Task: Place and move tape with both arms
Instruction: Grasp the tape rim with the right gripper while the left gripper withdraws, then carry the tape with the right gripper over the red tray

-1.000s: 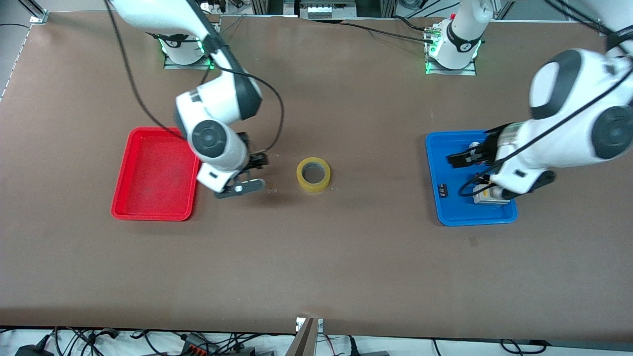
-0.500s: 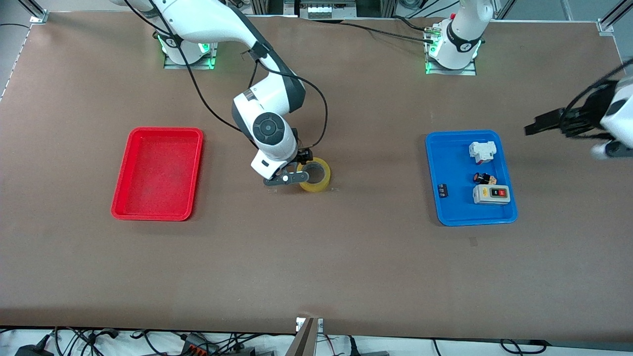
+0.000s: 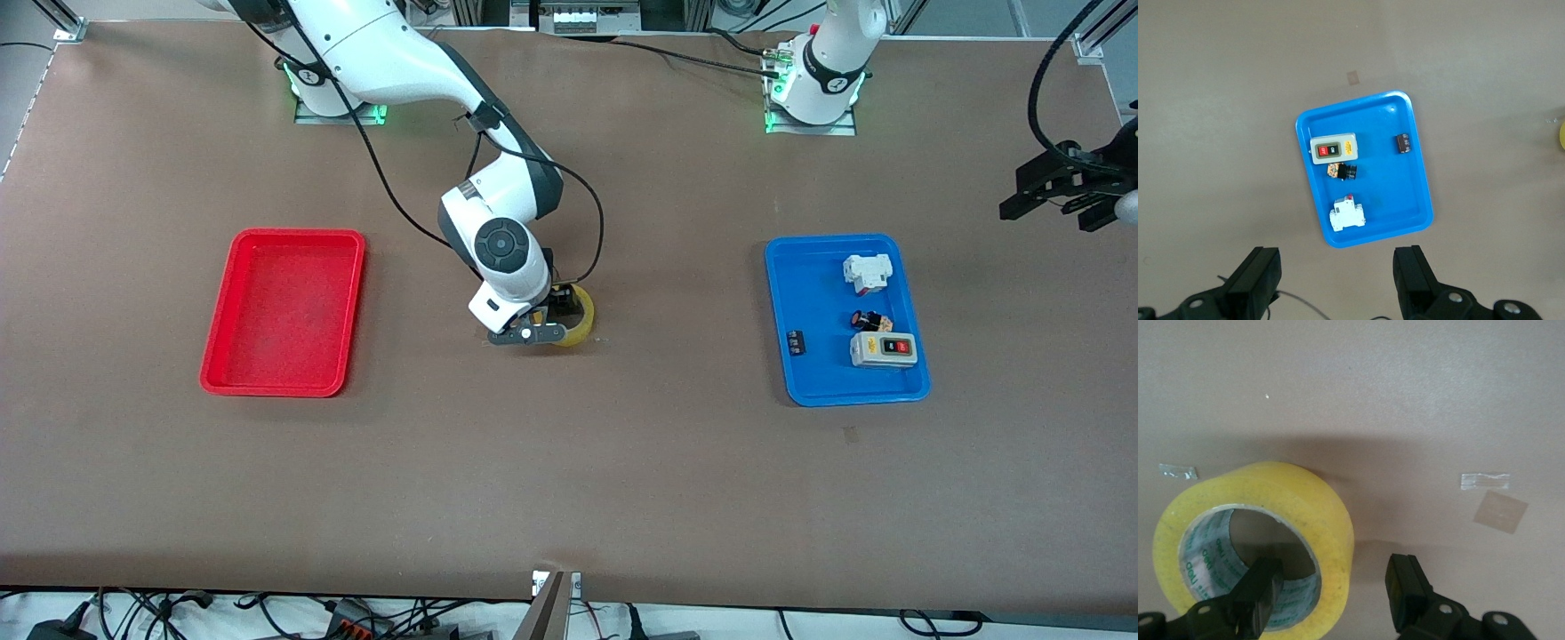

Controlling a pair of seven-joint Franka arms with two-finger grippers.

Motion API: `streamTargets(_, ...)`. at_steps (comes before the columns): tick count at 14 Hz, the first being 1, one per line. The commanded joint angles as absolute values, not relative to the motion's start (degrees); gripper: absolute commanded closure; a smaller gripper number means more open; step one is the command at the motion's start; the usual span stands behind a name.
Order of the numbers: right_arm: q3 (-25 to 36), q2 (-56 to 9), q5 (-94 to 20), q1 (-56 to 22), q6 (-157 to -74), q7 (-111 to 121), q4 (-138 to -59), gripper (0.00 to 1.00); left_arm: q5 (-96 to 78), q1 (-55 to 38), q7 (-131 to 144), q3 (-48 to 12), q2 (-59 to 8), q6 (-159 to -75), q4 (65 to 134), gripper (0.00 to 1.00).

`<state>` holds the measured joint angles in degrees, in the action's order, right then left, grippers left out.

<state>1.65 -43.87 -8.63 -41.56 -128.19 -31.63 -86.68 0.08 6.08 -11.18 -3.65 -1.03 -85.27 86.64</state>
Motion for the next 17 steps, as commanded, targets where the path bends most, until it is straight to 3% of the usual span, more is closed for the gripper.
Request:
streamTargets(1, 2.3, -44.1, -9.8, -42.2, -128.2, -32.5, -85.5, 0.85, 1.1, 4.4, -10.4, -3.2, 1.4, -86.3, 90.4, 0.0)
streamTargets(2, 2.3, -43.9, -9.8, -42.2, -128.0, -32.5, -85.5, 0.98, 1.1, 4.3, -10.4, -3.2, 1.3, -86.3, 90.4, 0.0)
streamTargets(3, 2.4, -43.6, -9.8, -42.0, -127.7, -32.3, -85.5, 1.0, 1.1, 4.3, -10.4, -3.1, 1.4, -86.3, 90.4, 0.0)
streamTargets(8, 4.1, -34.6, -9.8, -37.4, -116.9, -32.3, -85.6, 1.0, 1.1, -0.8, -10.3, 2.5, 2.9, -83.1, 90.5, 0.0)
streamTargets(11, 4.8, -30.2, -9.1, -27.3, -109.1, -23.7, -87.2, 1.0, 1.0, 0.0, -10.4, 2.6, 3.1, -83.1, 90.5, 0.0)
streamTargets(14, 5.0, -28.4, -8.9, -16.9, -108.4, -11.7, -92.6, 1.0, 1.0, 0.0, -10.4, 2.6, 3.1, -83.3, 90.4, 0.0)
streamTargets(17, 6.9, -25.2, -6.2, -12.0, -108.7, -4.0, -99.6, 1.0, 1.0, 0.0, -10.4, 2.5, 3.0, -83.5, 90.4, 0.0)
